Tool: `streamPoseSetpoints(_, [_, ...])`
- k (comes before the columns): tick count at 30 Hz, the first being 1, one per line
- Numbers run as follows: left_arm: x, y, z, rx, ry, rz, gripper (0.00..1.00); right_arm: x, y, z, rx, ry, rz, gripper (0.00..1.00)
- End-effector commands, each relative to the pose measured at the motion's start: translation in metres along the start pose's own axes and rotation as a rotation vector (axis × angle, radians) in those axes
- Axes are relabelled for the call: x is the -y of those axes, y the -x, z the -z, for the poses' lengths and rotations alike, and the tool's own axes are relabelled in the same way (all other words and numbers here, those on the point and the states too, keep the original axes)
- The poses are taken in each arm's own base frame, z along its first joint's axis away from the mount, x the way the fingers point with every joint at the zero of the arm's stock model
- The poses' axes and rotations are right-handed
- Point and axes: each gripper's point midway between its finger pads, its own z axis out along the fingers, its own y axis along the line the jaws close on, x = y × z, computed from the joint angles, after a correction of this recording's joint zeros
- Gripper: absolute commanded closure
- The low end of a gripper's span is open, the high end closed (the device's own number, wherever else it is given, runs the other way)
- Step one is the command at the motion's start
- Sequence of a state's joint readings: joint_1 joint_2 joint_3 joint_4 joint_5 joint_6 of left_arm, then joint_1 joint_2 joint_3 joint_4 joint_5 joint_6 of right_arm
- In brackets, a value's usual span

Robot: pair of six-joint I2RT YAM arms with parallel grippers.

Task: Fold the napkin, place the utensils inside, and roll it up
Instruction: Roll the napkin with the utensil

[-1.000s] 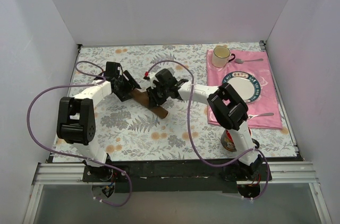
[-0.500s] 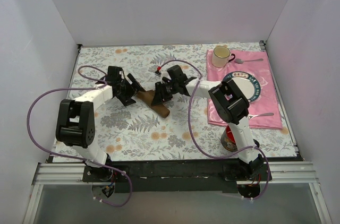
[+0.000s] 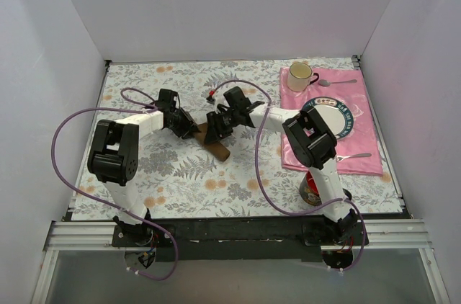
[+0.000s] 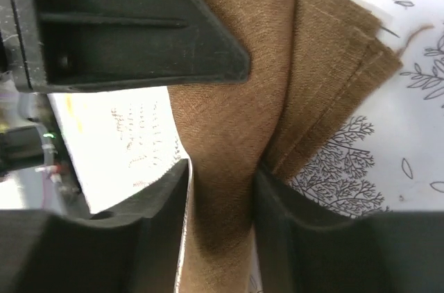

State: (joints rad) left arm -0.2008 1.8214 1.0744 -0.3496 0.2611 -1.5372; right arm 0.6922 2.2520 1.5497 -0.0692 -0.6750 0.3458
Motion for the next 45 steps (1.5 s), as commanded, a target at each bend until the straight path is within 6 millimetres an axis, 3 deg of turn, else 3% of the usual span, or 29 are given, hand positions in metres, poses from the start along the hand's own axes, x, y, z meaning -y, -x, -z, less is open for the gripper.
streamPoseSetpoints(1, [0.0,0.009,0.002,0.036,0.02,-0.03,0.83,0.016,-0.011,0.017,-0.094,-0.295,0.159,0.45])
streamPoseSetpoints(3, [0.003,0.006,0.002,0.016,0.008,-0.032,0.86,0.015,0.002,0.027,-0.056,-0.43,0.262,0.34])
streamPoseSetpoints(4, [0.005,0.003,0.002,-0.006,-0.001,-0.03,0.87,0.005,0.0,0.022,-0.059,-0.464,0.341,0.3])
streamPoseSetpoints(6, [0.006,0.0,0.003,-0.024,-0.006,-0.023,0.87,0.005,0.012,0.024,-0.026,-0.58,0.424,0.21])
streamPoseSetpoints(7, [0.006,-0.002,0.003,-0.033,-0.002,-0.019,0.87,-0.001,0.008,0.018,-0.033,-0.618,0.463,0.2])
streamPoseSetpoints(12, [0.006,-0.006,0.005,-0.075,0.011,0.013,0.89,0.012,0.016,0.02,-0.03,-0.911,0.598,0.14])
streamPoseSetpoints(16, [0.005,-0.009,0.005,-0.099,0.005,0.029,0.89,0.018,0.01,0.018,-0.038,-1.027,0.64,0.14])
streamPoseSetpoints(18, [0.005,-0.011,0.004,-0.107,0.002,0.028,0.89,0.021,0.008,0.013,-0.035,-1.023,0.638,0.21])
streamPoseSetpoints(20, [0.006,-0.011,0.004,-0.111,-0.009,0.016,0.89,0.025,0.002,0.01,-0.046,-1.015,0.625,0.39])
streamPoseSetpoints(22, [0.009,-0.01,0.006,-0.105,-0.024,-0.01,0.85,0.027,-0.003,0.008,-0.062,-0.982,0.608,0.61])
streamPoseSetpoints(24, [0.008,-0.006,0.008,-0.08,-0.025,-0.041,0.8,0.023,-0.008,0.003,-0.061,-0.917,0.574,0.69])
streamPoseSetpoints(25, [0.009,-0.003,0.009,-0.069,-0.03,-0.051,0.72,0.024,-0.007,0.003,-0.054,-0.888,0.556,0.74])
streamPoseSetpoints(27, [0.011,0.002,0.012,-0.045,-0.034,-0.071,0.66,0.019,-0.02,-0.003,-0.065,-0.761,0.488,0.77])
streamPoseSetpoints(28, [0.011,0.006,0.014,-0.027,-0.031,-0.078,0.64,0.019,-0.012,-0.003,-0.02,-0.709,0.448,0.8])
streamPoseSetpoints(29, [0.013,0.009,0.015,-0.014,-0.029,-0.085,0.6,0.015,-0.013,-0.001,-0.007,-0.659,0.424,0.8])
streamPoseSetpoints(30, [0.016,0.015,0.02,0.007,-0.035,-0.098,0.57,0.012,-0.028,-0.006,-0.033,-0.565,0.387,0.81])
streamPoseSetpoints(32, [0.019,0.021,0.024,0.04,-0.031,-0.115,0.48,0.011,-0.019,-0.003,0.024,-0.462,0.321,0.82])
streamPoseSetpoints(33, [0.026,0.027,0.033,0.07,-0.048,-0.141,0.46,0.006,-0.032,-0.006,-0.01,-0.368,0.283,0.82])
streamPoseSetpoints(38, [0.033,0.043,0.053,0.165,-0.036,-0.191,0.39,0.019,-0.037,0.001,-0.022,-0.175,0.062,0.83])
streamPoseSetpoints(39, [0.035,0.043,0.056,0.17,-0.046,-0.196,0.37,0.01,-0.034,0.0,-0.015,-0.091,0.037,0.83])
streamPoseSetpoints(41, [0.041,0.039,0.06,0.17,-0.093,-0.199,0.37,0.021,-0.037,0.002,-0.019,-0.041,-0.049,0.82])
streamPoseSetpoints(42, [0.045,0.032,0.061,0.143,-0.134,-0.202,0.37,0.015,-0.04,0.001,-0.038,0.016,-0.103,0.82])
streamPoseSetpoints(45, [0.055,0.02,0.058,0.085,-0.214,-0.206,0.37,0.023,-0.041,0.002,-0.048,0.066,-0.195,0.81])
